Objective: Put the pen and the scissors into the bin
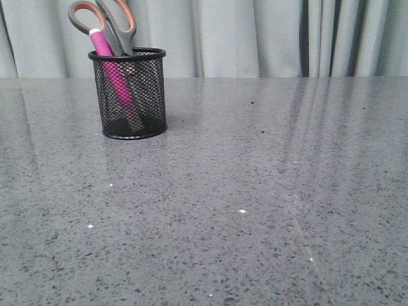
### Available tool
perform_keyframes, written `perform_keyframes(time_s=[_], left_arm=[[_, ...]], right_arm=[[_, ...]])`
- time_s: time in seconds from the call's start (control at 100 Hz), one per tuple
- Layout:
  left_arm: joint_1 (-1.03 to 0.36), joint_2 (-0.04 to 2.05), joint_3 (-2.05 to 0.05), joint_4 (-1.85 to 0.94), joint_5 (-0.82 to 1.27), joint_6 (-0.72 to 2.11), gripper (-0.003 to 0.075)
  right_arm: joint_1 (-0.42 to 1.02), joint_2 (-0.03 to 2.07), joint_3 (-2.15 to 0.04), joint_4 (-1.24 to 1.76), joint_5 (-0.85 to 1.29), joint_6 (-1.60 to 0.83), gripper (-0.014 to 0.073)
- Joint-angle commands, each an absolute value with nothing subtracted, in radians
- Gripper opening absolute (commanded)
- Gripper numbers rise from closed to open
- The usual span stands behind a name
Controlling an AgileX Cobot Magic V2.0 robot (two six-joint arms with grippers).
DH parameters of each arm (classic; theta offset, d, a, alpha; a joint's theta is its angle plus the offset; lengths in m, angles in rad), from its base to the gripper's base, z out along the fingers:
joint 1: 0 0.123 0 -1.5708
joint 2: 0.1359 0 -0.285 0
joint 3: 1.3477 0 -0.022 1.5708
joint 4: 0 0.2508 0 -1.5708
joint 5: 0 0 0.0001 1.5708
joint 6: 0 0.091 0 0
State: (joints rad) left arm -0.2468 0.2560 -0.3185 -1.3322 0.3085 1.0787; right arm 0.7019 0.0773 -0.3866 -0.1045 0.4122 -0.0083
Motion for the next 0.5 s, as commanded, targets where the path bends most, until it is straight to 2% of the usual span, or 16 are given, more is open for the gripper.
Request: perform_keyframes(time_s=[0.0,0.17,0.39,0.49], left_arm=[[-0.244,0.256,-0.327,-1.336,0.276,1.082,-0.0022],[-0.244,0.19,-0.277,-1.028,0.278,1.001,-0.0022],[-0.244,0.09,-0.14,-0.396,0.154,0.311,-0.0022],[-0.244,0.05,-0.11,-0.301,0.124,0.24,-0.0022]], right_arm=[[0.697,0.099,-0.414,-0.115,0.325,-0.011,-0.0068],[0.697,0.099,-0.414,-0.115,0.325,-0.011,-0.0068],[0.697,0.099,-0.414,-0.115,0.325,-0.011,-0.0068],[0.697,0.099,-0.414,-0.115,0.325,-0.011,-0.0068]])
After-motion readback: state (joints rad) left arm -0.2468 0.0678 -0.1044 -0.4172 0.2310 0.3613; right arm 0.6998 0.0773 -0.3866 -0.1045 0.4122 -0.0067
